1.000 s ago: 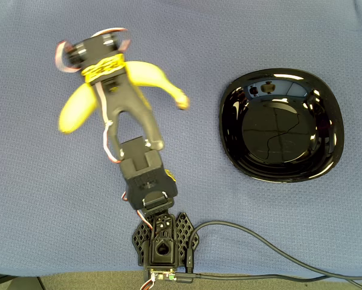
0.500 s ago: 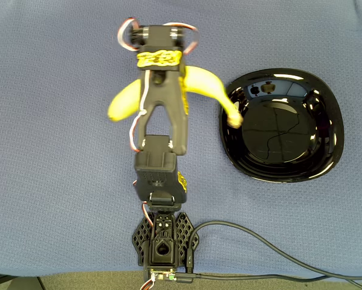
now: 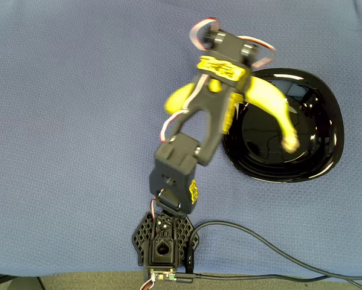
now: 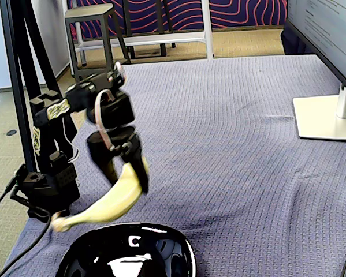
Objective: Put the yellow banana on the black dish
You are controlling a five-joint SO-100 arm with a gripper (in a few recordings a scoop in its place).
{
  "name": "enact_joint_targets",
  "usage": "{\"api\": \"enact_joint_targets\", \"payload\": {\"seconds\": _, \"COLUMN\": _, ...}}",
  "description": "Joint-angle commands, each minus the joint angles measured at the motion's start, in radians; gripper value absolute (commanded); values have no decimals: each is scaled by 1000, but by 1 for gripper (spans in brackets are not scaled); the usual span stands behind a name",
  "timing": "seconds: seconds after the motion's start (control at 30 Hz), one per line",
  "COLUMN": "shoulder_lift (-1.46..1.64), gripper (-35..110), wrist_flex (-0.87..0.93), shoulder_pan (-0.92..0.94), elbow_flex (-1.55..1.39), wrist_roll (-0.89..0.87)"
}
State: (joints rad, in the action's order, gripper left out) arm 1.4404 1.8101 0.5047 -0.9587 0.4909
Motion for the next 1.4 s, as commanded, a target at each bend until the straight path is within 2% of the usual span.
{"api": "enact_joint_targets", "payload": {"seconds": 0.0, "shoulder_lift": -28, "gripper": 0, "wrist_flex": -11, "shoulder_pan": 126, "elbow_flex": 103, "wrist_roll": 21}}
{"api": "enact_joint_targets", "payload": {"seconds": 0.27, "shoulder_lift": -167, "gripper": 0, "wrist_flex": -6, "shoulder_pan": 324, "elbow_flex": 172, "wrist_roll": 40}}
{"api": "enact_joint_targets", "payload": {"seconds": 0.57, "shoulder_lift": -345, "gripper": 0, "wrist_flex": -87, "shoulder_pan": 428, "elbow_flex": 307, "wrist_roll": -14}}
{"api": "enact_joint_targets", "payload": {"seconds": 0.83, "shoulder_lift": -437, "gripper": 0, "wrist_flex": -209, "shoulder_pan": 419, "elbow_flex": 368, "wrist_roll": -104}}
{"api": "enact_joint_targets", "payload": {"seconds": 1.37, "shoulder_lift": -603, "gripper": 0, "wrist_flex": -319, "shoulder_pan": 302, "elbow_flex": 495, "wrist_roll": -198}}
